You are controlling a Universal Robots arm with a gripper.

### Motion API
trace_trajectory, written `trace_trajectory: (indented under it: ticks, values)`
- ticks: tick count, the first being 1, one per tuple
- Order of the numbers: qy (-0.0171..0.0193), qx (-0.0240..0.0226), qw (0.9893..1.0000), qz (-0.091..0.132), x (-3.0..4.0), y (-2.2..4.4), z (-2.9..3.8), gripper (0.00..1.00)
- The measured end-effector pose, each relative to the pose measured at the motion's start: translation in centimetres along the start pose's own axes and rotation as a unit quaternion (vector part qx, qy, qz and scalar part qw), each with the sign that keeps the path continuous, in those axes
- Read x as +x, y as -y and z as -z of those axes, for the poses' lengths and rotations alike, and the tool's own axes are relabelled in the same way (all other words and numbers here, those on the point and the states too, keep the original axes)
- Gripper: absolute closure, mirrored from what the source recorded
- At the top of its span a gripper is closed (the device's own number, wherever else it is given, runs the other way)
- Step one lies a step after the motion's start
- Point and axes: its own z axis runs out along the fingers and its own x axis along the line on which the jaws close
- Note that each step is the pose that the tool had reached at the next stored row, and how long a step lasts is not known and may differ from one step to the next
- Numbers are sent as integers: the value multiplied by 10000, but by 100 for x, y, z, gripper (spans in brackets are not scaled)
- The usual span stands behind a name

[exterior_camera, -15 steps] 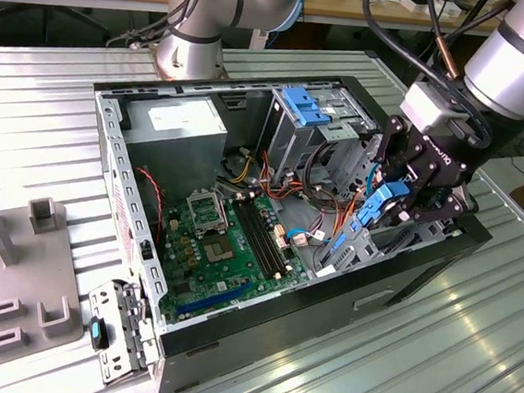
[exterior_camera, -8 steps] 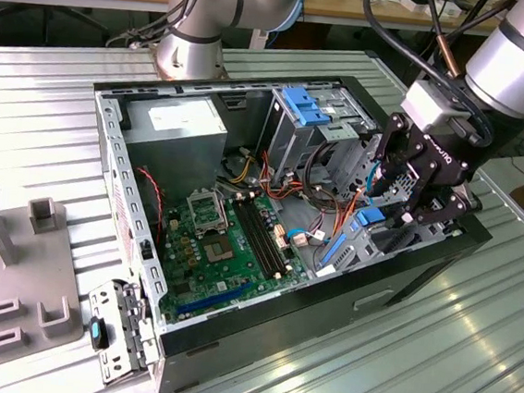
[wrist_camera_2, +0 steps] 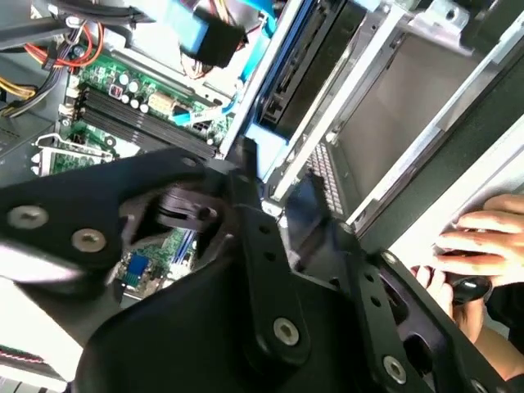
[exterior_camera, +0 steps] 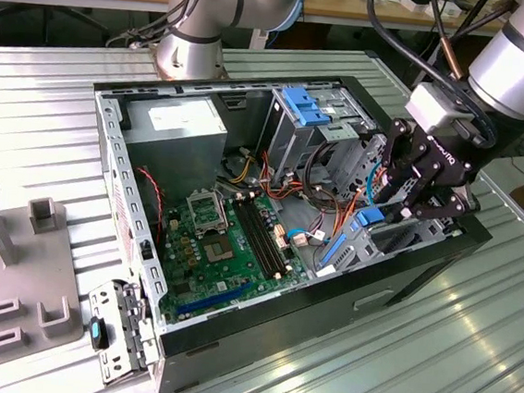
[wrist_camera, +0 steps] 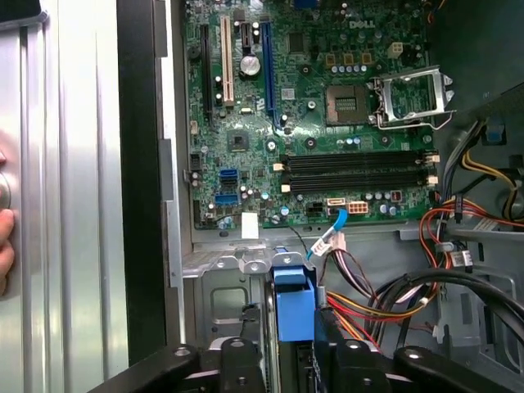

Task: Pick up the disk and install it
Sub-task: 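Insert the disk into the insertion slot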

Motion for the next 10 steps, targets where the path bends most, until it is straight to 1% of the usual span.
trace_trajectory:
  ticks: [1, 2, 3, 4, 6, 7, 8, 9, 10]
  values:
    - [-1, 0, 10000, 0, -1, 23, 0, 63]
    - [-1, 0, 10000, 0, -4, 73, -1, 81]
    - [-2, 0, 10000, 0, -6, 116, -1, 87]
    - [-2, 0, 10000, 0, -9, 160, -3, 89]
    - [0, 4, 10000, 0, -11, 201, -6, 89]
    - [0, 16, 10000, 0, -13, 229, -10, 89]
    - [0, 46, 10000, 0, -16, 292, -17, 89]
    - [1, 59, 10000, 1, -19, 342, -22, 89]
    - [3, 69, 10000, 1, -20, 366, -28, 89]
